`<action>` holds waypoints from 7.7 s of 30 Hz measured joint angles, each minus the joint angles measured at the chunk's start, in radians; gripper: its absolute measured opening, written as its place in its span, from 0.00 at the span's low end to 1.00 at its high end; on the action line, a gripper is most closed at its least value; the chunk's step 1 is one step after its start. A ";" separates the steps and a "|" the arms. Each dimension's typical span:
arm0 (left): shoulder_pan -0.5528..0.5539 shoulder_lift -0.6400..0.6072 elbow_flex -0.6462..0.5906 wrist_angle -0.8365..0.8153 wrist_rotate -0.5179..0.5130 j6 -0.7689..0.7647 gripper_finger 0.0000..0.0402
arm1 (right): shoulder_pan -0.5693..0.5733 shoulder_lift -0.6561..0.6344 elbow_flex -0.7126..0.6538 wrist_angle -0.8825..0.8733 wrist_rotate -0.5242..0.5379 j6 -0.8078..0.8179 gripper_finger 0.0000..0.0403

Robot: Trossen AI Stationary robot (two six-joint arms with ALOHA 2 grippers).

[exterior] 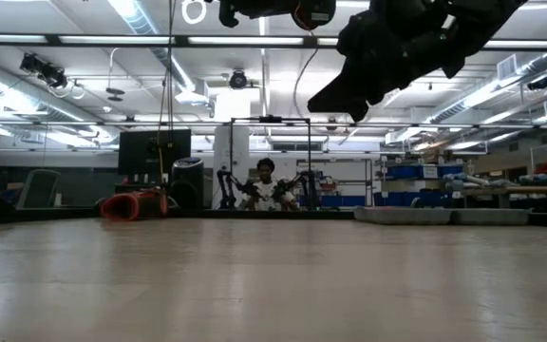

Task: Coil cords
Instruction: Coil the red wire on the black spool

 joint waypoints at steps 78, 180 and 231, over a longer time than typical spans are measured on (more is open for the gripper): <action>-0.016 0.000 0.000 0.101 0.045 -0.061 0.00 | -0.080 -0.079 -0.001 -0.310 0.497 -0.108 0.00; 0.239 0.116 -0.003 -0.076 0.403 -0.661 0.00 | 0.326 -0.040 0.243 0.120 0.823 -0.450 0.00; 0.304 0.112 0.000 0.062 0.831 -0.769 0.00 | 0.367 -0.330 0.241 -0.467 1.313 -0.475 0.00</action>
